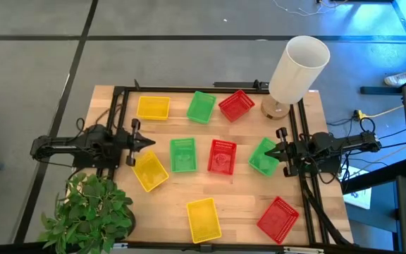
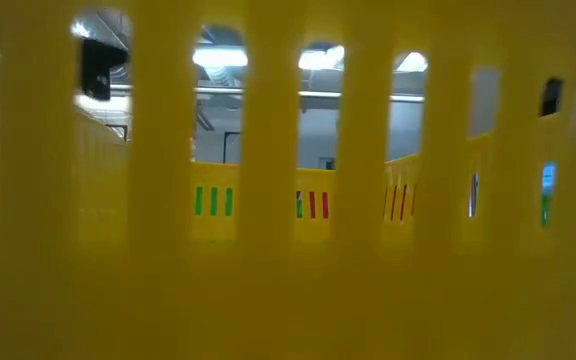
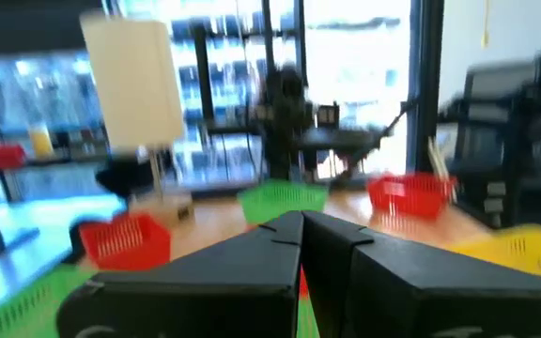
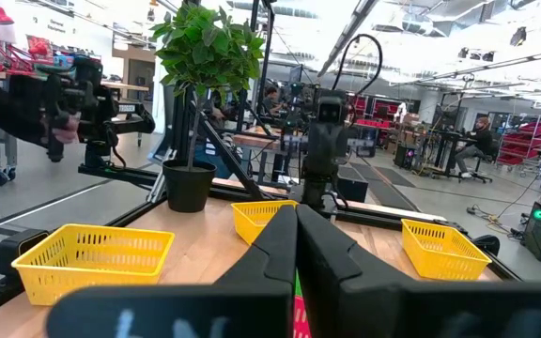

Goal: Stack baskets by color
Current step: Stack the middle yellow bin on top of the top yellow bin

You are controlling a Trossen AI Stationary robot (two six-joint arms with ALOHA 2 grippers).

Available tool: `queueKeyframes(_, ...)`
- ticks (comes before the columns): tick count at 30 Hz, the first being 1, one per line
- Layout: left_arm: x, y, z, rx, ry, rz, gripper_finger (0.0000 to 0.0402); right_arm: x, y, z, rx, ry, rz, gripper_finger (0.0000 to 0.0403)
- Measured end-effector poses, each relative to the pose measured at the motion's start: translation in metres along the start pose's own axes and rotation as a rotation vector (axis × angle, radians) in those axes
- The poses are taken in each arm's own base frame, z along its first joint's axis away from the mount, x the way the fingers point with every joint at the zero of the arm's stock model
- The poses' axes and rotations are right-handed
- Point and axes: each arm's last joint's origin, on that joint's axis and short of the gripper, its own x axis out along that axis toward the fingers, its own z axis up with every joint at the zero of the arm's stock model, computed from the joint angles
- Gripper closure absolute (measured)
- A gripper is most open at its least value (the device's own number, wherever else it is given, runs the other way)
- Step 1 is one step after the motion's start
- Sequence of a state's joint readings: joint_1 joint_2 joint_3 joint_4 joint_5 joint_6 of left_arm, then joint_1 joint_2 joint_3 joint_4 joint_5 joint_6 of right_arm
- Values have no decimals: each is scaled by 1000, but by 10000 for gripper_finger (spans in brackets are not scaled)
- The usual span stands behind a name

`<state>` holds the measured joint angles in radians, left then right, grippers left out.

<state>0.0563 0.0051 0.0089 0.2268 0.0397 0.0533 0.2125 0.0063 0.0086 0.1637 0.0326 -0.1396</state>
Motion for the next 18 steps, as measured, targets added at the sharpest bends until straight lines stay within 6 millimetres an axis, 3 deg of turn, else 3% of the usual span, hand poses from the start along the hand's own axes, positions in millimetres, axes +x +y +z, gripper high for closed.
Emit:
queueKeyframes(5, -1, 5, 20, -126, -49, 131, 401, 0, 0, 0, 0, 0, 0, 397)
queueKeyframes(13, 1, 15, 63, -180, 165, 399, 401, 0, 0, 0, 0, 0, 0, 397)
queueKeyframes(18, 10, 17, 95, -207, 231, 422, 401, 0, 0, 0, 0, 0, 0, 397)
